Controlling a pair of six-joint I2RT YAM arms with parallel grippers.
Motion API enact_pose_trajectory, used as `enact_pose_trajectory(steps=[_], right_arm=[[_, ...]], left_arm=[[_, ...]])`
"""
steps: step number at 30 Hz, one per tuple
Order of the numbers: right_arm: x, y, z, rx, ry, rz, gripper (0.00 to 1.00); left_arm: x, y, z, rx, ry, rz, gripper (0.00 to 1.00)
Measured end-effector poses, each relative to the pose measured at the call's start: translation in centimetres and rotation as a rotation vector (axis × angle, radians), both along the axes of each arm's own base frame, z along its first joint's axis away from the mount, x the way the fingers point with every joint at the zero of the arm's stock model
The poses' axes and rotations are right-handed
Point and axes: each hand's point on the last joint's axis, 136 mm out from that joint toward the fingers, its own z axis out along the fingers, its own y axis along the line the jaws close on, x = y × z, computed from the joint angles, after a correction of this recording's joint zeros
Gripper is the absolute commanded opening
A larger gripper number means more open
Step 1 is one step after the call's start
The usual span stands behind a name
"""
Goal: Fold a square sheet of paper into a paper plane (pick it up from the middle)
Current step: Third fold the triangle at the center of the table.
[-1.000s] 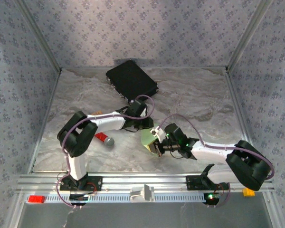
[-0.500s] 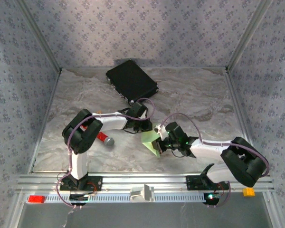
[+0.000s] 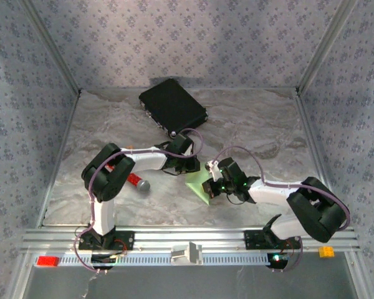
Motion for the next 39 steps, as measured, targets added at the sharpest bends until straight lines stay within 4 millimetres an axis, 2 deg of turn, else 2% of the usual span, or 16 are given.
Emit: enact_pose_trajectory(steps=[39], right_arm=[[0.38,-0.77,-0.72,-0.051,0.037,-0.039,0.00]], left_arm=[[-0.01,0.01,-0.01,-0.001,0.002,0.003,0.15]])
